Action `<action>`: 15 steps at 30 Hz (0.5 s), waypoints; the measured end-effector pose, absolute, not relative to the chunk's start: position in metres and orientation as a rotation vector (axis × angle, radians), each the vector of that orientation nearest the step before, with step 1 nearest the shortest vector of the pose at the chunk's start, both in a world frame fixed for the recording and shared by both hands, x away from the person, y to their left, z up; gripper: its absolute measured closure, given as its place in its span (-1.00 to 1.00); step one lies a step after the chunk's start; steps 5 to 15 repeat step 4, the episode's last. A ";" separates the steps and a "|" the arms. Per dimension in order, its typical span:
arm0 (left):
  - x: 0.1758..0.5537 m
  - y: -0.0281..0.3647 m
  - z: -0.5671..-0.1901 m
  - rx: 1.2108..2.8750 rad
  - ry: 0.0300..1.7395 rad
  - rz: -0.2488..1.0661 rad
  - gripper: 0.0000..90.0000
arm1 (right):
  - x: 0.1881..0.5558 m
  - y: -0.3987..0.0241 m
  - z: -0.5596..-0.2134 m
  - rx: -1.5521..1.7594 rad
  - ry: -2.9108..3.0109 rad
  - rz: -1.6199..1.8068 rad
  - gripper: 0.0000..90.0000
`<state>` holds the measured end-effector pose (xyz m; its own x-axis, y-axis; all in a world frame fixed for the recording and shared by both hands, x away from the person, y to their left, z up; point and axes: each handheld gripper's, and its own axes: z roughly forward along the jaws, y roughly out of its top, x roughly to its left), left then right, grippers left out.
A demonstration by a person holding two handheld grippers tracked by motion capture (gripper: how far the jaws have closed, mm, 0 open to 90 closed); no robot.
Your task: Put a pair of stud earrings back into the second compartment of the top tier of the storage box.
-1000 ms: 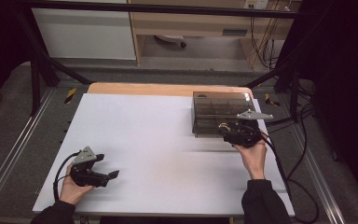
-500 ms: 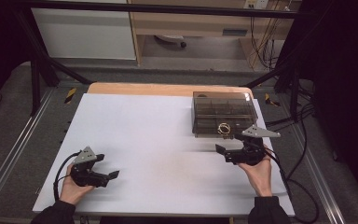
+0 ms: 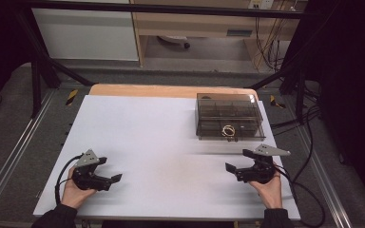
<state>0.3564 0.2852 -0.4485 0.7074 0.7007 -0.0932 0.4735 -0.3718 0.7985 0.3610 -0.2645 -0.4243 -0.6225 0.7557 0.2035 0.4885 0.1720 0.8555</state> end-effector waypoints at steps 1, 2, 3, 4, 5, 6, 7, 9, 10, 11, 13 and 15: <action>0.356 0.285 -0.449 2.040 0.896 0.329 -0.90 | 0.360 -0.266 -0.427 1.197 2.187 1.428 -0.99; 0.357 0.285 -0.449 2.042 0.896 0.327 -0.90 | 0.359 -0.266 -0.429 1.198 2.189 1.432 -0.99; 0.357 0.285 -0.449 2.044 0.894 0.327 -0.90 | 0.359 -0.267 -0.431 1.198 2.198 1.427 -0.99; 0.356 0.284 -0.449 2.044 0.893 0.327 -0.90 | 0.358 -0.268 -0.432 1.198 2.205 1.423 -0.99; 0.356 0.284 -0.449 2.044 0.893 0.327 -0.90 | 0.358 -0.268 -0.432 1.198 2.205 1.423 -0.99; 0.356 0.284 -0.449 2.044 0.893 0.327 -0.90 | 0.358 -0.268 -0.432 1.198 2.205 1.423 -0.99; 0.356 0.284 -0.449 2.044 0.893 0.327 -0.90 | 0.358 -0.268 -0.432 1.198 2.205 1.423 -0.99; 0.356 0.284 -0.449 2.044 0.893 0.327 -0.90 | 0.358 -0.268 -0.432 1.198 2.205 1.423 -0.99; 0.356 0.284 -0.449 2.044 0.893 0.327 -0.90 | 0.358 -0.268 -0.432 1.198 2.205 1.423 -0.99; 0.356 0.284 -0.449 2.044 0.893 0.327 -0.90 | 0.358 -0.268 -0.432 1.198 2.205 1.423 -0.99; 0.356 0.284 -0.449 2.044 0.893 0.327 -0.90 | 0.358 -0.268 -0.432 1.198 2.205 1.423 -0.99; 0.356 0.284 -0.449 2.044 0.893 0.327 -0.90 | 0.358 -0.268 -0.432 1.198 2.205 1.423 -0.99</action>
